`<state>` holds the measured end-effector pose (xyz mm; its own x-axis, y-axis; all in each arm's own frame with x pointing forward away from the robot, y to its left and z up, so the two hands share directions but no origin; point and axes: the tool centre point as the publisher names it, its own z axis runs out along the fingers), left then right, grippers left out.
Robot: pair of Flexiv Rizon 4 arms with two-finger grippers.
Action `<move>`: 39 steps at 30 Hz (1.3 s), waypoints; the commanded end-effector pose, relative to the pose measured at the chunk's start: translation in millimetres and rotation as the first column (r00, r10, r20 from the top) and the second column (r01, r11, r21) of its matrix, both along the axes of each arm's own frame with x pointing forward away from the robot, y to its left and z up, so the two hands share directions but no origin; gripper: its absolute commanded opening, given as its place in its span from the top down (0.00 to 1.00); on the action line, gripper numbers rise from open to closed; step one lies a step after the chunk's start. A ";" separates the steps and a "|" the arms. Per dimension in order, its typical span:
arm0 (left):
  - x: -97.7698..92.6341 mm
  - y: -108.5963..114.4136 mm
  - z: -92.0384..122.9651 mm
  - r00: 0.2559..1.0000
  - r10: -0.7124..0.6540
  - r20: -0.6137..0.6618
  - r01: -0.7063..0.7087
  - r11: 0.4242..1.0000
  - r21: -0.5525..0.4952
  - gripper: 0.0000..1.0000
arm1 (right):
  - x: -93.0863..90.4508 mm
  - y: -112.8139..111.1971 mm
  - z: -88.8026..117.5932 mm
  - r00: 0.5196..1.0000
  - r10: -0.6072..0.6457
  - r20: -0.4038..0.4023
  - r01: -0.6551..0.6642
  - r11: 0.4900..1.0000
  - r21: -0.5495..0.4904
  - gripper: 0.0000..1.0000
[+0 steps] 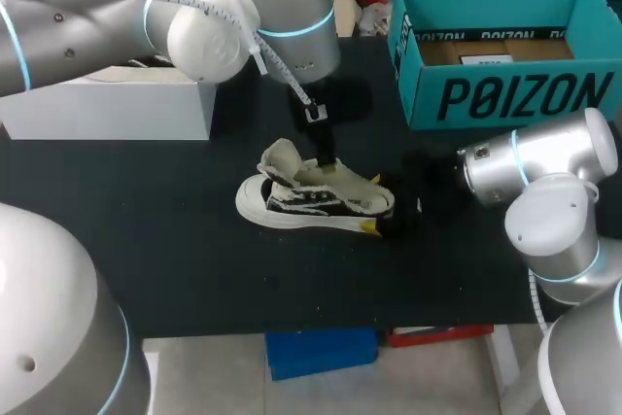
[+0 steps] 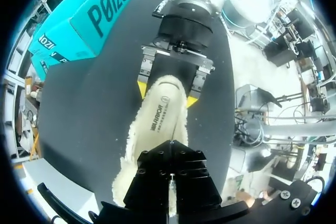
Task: Take the shoe out of the shoebox, open the shoe tongue, remove and reinsert the insole, then place the shoe into the shoebox
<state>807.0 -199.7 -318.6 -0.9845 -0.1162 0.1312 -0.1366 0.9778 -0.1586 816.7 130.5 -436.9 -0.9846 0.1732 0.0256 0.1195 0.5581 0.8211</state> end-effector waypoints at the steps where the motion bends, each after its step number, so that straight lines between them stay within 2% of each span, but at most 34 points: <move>1: 11.6 -7.3 -18.9 0.999 0.005 -0.045 -0.005 1.000 0.001 1.00 | 0.9 1.0 -3.6 1.000 -0.002 -0.001 0.002 1.000 -0.001 1.00; 10: 16.8 -8.3 -43.8 0.996 0.029 -0.090 -0.027 0.999 0.021 1.00 | 0.9 1.0 -3.6 1.000 -0.002 -0.001 0.002 1.000 -0.001 1.00; 23: 3.9 -7.3 -81.6 0.978 -0.056 -0.201 0.056 0.998 -0.004 1.00 | 0.9 1.0 -3.6 1.000 -0.002 -0.001 0.002 1.000 -0.001 1.00; 29: -4.9 -5.5 -88.5 0.968 -0.116 -0.223 0.116 0.993 -0.015 1.00 | 0.9 1.0 -3.6 1.000 -0.002 -0.001 0.002 1.000 -0.001 1.00; 39: -16.0 -6.9 -102.4 0.969 -0.133 -0.209 0.140 0.990 0.020 1.00 | 0.9 1.0 -3.6 1.000 -0.002 -0.001 0.002 1.000 -0.001 1.00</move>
<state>795.0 -203.4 -415.3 -0.9423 0.0105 0.3347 -0.0275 0.9937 -0.1086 816.6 130.5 -437.0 -0.9846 0.1730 0.0256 0.1194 0.5582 0.8211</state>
